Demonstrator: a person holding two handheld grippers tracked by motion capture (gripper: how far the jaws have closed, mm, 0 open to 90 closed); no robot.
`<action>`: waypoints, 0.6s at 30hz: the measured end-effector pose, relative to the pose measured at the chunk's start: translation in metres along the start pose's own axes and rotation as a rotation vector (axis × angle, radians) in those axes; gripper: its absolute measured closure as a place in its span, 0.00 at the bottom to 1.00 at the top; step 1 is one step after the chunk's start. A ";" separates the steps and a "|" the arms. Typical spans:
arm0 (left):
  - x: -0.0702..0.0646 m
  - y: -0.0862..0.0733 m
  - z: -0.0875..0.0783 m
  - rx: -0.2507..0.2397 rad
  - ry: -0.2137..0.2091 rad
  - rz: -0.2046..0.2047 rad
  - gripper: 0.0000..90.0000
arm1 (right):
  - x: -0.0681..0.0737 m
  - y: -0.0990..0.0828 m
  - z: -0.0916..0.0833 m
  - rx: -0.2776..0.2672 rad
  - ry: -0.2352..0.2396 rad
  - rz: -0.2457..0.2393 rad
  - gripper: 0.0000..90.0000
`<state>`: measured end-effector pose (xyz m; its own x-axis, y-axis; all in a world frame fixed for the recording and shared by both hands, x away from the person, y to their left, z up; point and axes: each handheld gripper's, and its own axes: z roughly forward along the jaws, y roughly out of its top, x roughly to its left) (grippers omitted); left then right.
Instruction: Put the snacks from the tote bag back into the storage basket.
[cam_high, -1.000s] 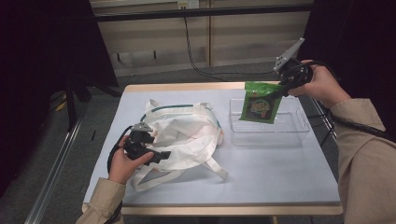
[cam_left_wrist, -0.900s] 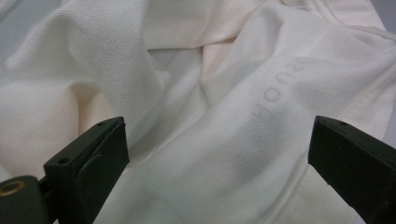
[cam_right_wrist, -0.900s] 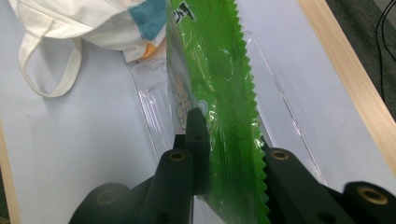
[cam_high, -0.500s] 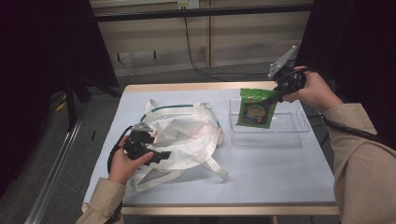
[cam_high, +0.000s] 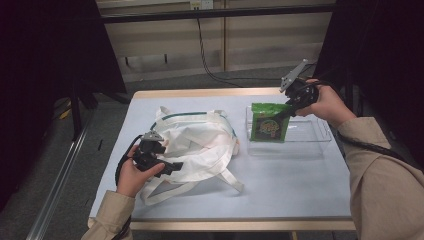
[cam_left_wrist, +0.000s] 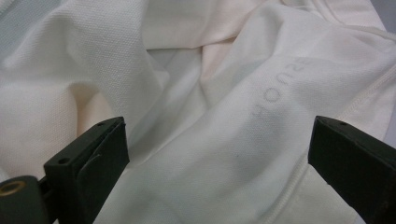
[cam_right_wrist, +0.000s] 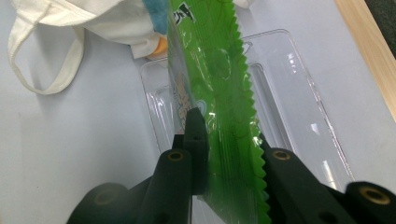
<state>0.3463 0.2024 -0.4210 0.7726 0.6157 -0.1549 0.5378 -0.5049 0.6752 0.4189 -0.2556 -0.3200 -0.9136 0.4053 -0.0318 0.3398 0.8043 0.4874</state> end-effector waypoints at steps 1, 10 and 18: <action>0.000 0.000 0.000 0.003 0.000 0.001 0.06 | 0.000 0.000 0.001 0.001 0.002 0.005 0.87; -0.001 0.000 0.002 -0.001 -0.005 0.003 0.06 | 0.003 -0.004 0.013 0.004 0.006 0.000 0.87; -0.002 0.002 0.003 -0.001 0.005 0.004 0.06 | 0.005 -0.011 0.024 -0.007 0.011 -0.002 0.86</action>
<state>0.3470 0.1987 -0.4215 0.7732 0.6166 -0.1482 0.5341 -0.5072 0.6764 0.4163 -0.2516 -0.3464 -0.9168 0.3987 -0.0235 0.3363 0.8024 0.4931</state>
